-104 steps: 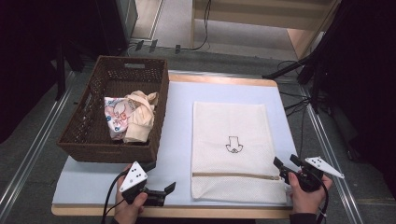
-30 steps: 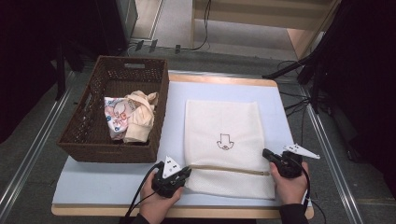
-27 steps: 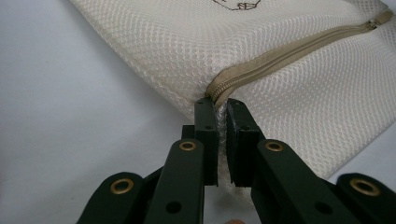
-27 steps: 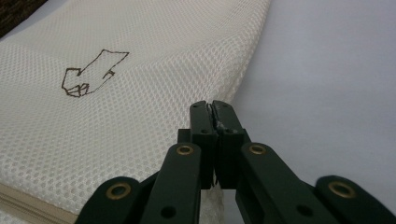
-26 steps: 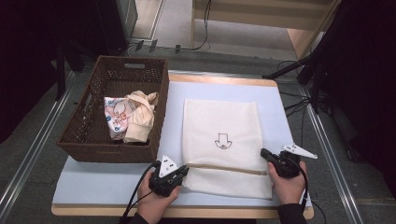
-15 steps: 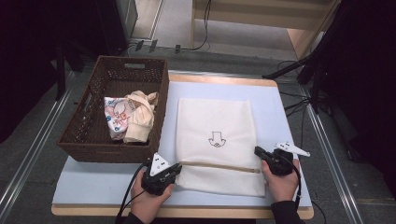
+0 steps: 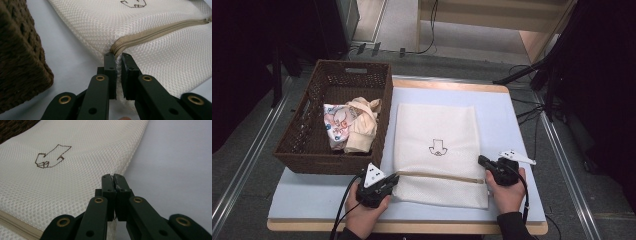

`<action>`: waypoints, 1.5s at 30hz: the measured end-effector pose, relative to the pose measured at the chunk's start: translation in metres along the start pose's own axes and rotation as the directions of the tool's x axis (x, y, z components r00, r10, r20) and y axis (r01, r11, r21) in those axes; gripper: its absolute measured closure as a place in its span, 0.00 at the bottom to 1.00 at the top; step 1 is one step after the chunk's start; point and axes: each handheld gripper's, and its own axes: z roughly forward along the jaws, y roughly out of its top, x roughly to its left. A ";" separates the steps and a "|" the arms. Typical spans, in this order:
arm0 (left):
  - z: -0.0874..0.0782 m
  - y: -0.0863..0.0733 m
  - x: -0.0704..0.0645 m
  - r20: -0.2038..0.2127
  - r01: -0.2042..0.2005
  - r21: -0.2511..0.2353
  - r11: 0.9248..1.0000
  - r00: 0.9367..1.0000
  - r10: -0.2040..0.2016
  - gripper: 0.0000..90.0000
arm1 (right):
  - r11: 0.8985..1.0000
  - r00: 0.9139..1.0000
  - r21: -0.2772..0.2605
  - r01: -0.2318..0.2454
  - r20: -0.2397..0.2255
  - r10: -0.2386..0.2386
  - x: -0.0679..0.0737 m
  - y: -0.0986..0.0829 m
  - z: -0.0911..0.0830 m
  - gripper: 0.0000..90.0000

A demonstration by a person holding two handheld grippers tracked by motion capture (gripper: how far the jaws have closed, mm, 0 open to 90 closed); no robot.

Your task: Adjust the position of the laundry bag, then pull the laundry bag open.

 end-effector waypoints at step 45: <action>0.036 0.043 -0.074 0.183 -0.106 -0.049 0.993 0.977 0.114 0.63 | 0.997 0.997 0.032 -0.069 -0.022 0.069 -0.003 -0.015 -0.048 0.36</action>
